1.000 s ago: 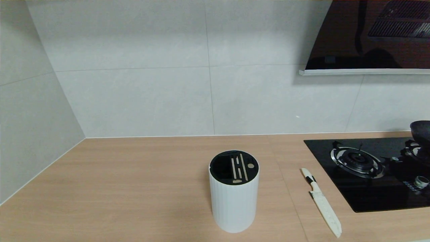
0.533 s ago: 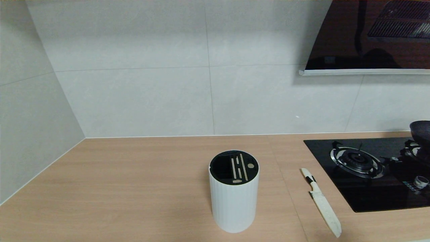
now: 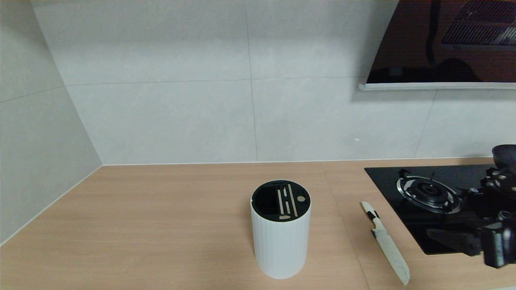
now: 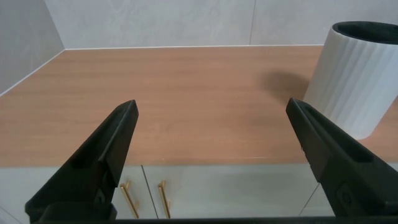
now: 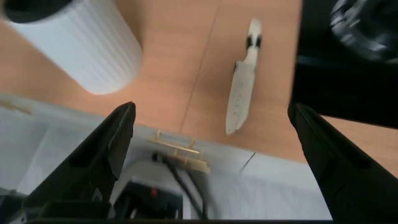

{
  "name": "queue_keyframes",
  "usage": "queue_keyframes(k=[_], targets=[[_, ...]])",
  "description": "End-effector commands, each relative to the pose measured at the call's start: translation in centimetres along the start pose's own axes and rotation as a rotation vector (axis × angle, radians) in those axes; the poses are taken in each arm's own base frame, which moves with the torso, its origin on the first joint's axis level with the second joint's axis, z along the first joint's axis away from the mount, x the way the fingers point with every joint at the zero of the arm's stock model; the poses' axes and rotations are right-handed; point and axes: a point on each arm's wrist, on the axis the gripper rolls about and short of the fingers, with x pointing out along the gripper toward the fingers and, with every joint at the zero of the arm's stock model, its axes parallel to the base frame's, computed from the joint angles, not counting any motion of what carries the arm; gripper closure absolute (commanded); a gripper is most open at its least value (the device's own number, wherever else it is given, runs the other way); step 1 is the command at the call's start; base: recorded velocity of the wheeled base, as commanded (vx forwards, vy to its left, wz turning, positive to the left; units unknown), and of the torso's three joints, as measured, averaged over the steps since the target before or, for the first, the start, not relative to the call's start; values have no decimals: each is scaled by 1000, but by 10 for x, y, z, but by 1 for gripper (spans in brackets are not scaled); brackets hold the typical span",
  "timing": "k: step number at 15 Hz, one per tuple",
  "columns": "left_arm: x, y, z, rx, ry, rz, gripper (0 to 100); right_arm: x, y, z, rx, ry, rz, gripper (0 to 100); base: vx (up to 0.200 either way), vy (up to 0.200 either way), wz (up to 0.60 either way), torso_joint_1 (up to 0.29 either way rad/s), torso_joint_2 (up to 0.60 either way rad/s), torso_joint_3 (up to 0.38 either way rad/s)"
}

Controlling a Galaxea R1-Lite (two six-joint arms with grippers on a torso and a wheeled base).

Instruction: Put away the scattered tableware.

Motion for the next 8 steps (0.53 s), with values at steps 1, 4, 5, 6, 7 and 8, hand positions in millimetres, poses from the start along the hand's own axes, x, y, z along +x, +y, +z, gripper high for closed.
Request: queue_keyframes(k=[1,4,5,6,7,8], targets=[[0,0,0,-1,0,1,0,94,-8,-2,11,161,-16,0,0,0,0,0,0,0],[0,0,0,-1,0,-1,0,147,-17,-24,26,207,-75,0,0,0,0,0,0,0],[0,0,0,-1,0,1,0,163,-20,-36,26,227,-107,0,0,0,0,0,0,0],[0,0,0,-1,0,1,0,178,-23,-45,24,231,-135,0,0,0,0,0,0,0],[0,0,0,-1,0,-1,0,192,-25,-55,31,231,-156,0,0,0,0,0,0,0],[0,0,0,-1,0,1,0,204,-24,-64,37,225,-172,0,0,0,0,0,0,0]])
